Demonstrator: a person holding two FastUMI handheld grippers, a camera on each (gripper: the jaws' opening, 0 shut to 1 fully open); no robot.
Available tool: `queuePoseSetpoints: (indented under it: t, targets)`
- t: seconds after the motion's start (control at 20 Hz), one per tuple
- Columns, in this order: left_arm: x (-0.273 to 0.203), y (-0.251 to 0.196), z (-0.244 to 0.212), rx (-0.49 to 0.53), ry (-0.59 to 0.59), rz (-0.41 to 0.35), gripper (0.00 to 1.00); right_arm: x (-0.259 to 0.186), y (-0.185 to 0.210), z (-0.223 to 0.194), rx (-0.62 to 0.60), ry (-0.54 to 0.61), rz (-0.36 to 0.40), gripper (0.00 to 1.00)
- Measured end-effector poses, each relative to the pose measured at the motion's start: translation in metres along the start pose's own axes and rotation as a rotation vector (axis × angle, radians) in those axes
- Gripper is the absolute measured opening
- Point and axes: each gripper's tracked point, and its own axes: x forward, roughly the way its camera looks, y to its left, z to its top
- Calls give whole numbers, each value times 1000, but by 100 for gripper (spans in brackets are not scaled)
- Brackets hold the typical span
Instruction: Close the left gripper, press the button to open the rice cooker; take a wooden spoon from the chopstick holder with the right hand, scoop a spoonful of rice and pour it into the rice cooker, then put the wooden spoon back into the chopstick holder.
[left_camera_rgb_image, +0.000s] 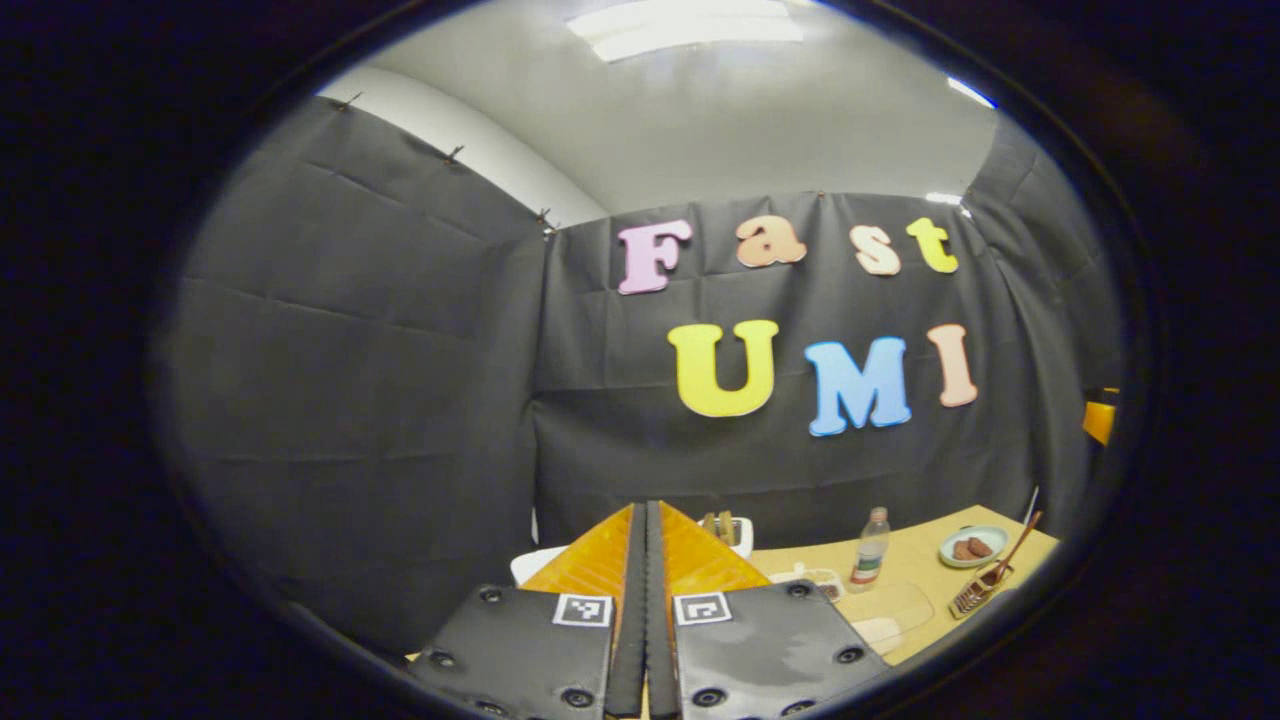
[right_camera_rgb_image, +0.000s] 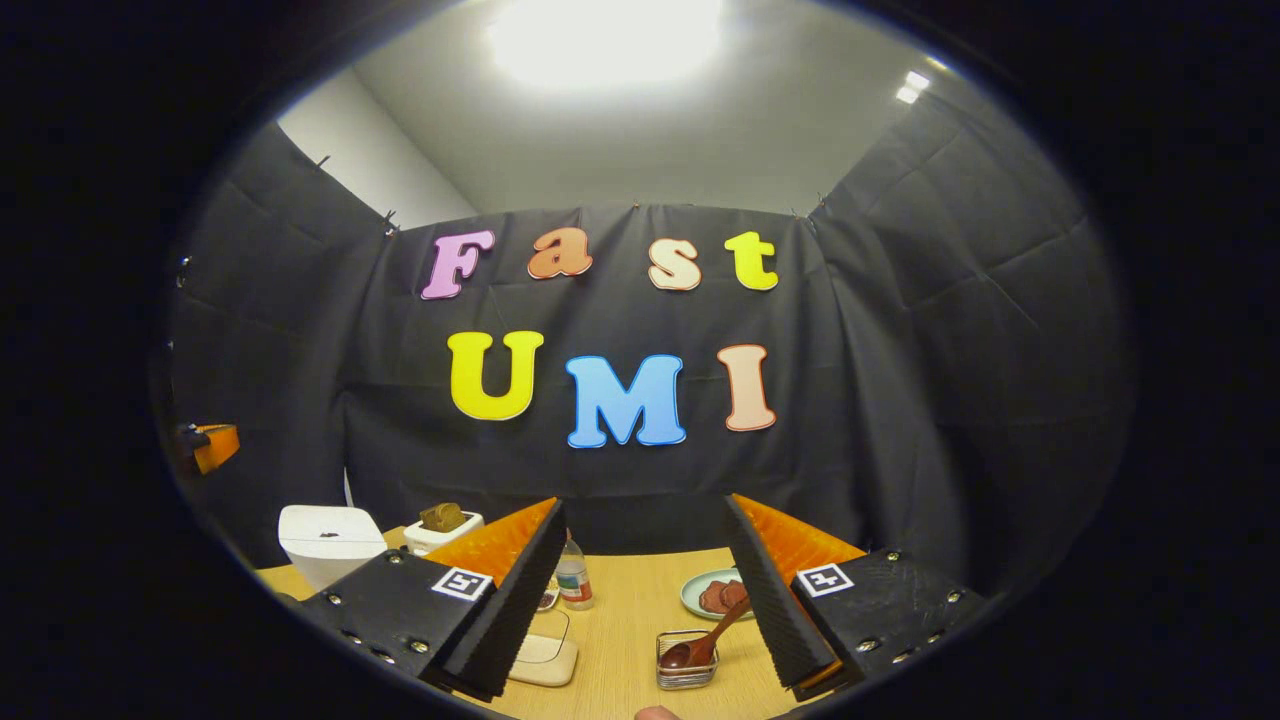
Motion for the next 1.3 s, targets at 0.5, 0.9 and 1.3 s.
queuePoseSetpoints:
  t: [0.5, 0.9, 1.3]
  targets:
    - [101, 21, -64, -93, 105, -143, 8, -18, 10, -16, -19, 71, -65, 95]
    - [175, 22, -174, -80, 341, -209, 8, -37, 11, -6, -69, 53, -147, 95]
    - [187, 23, -235, -65, 460, -215, 8, -42, 18, -21, -58, 86, -196, 95]
